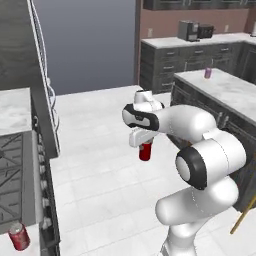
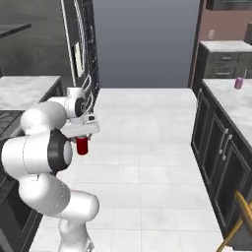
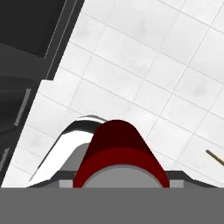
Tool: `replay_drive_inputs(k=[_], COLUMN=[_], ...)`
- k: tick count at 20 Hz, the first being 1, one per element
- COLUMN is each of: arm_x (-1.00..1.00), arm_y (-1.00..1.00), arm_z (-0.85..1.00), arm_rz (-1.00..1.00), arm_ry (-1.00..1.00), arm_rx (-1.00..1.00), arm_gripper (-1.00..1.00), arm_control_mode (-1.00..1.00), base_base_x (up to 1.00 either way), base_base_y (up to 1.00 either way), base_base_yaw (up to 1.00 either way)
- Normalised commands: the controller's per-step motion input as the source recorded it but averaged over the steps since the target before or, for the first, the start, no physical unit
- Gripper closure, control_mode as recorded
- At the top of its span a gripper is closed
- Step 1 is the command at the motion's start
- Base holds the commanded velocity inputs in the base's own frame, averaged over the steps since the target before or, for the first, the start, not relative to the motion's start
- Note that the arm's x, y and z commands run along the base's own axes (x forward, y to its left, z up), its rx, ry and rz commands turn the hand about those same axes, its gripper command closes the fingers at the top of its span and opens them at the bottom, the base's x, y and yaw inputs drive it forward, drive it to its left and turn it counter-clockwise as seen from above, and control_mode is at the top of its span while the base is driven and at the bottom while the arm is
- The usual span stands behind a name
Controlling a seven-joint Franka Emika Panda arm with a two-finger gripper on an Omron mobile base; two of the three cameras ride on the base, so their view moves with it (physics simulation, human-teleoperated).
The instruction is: Four empty soda cans are scattered around the kitchen. Gather all the cans and cluster them next to the stove for recycling.
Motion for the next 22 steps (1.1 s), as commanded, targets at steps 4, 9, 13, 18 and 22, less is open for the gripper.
replay_drive_inputs(k=[4,9,13,18,22], arm_x=[0.0,0.0,0.0,0.0,0.0], arm_y=[0.0,0.0,0.0,0.0,0.0], arm_z=[0.0,0.0,0.0,0.0,0.0], arm_rz=[0.0,0.0,0.0,0.0,0.0], arm_ry=[0.0,0.0,0.0,0.0,0.0], arm_rx=[0.0,0.0,0.0,0.0,0.0], arm_gripper=[1.0,1.0,1.0,1.0,1.0], arm_control_mode=[1.0,1.0,1.0,1.0,1.0], base_base_x=[-0.3,-0.31,-0.4,-0.55,-0.56], base_base_y=[0.08,0.06,0.08,0.08,0.11], base_base_yaw=[0.45,0.41,0.37,0.34,0.33])
